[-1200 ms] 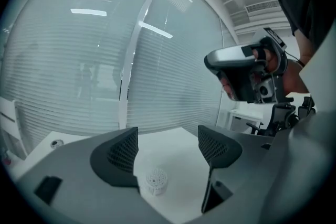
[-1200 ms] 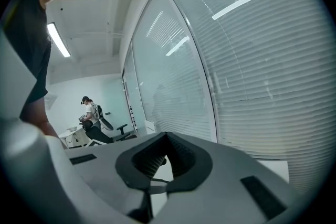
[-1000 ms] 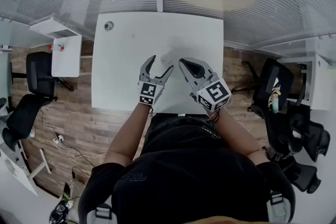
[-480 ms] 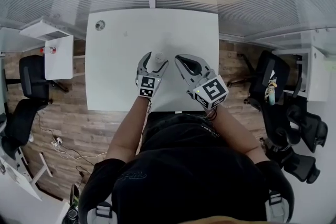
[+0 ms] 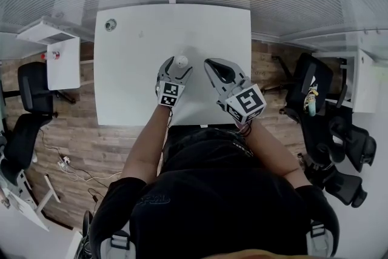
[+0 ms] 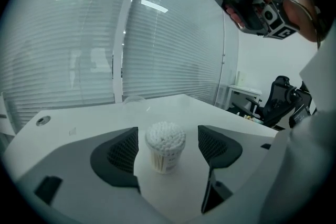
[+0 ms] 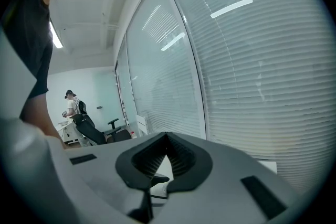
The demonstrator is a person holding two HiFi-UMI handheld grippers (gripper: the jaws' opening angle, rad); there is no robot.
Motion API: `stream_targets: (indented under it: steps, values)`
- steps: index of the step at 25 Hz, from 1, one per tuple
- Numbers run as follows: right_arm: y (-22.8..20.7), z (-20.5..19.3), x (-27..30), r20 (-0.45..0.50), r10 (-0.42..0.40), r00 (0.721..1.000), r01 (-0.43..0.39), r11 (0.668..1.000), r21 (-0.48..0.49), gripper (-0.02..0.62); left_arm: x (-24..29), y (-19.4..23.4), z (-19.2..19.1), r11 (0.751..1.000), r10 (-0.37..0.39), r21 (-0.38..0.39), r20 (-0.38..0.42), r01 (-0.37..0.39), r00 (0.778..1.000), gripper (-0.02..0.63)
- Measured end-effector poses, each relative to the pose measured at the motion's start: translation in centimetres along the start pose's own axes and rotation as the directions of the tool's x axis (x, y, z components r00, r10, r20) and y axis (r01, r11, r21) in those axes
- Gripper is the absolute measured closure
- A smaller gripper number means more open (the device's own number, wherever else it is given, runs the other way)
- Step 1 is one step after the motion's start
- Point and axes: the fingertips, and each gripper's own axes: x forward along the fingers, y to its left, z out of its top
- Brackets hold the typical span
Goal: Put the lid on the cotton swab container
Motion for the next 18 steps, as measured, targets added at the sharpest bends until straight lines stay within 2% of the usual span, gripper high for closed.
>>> stream_targets:
  steps: [13, 18]
  values:
    - [-0.2, -0.9, -0.9, -0.027, -0.048, 0.998, 0.048, 0.999, 0.012, 0.572, 1.6, 0.4, -3.0, 0.999, 0.002, 0.048, -0.083, 0.002, 0.997, 0.255]
    - [-0.2, -1.6, -1.1, -0.061, -0.039, 0.997, 0.039, 0.999, 0.004, 0.572, 2.2, 0.6, -3.1, 0.999, 0.019, 0.037, -0.082, -0.016, 0.996, 0.258]
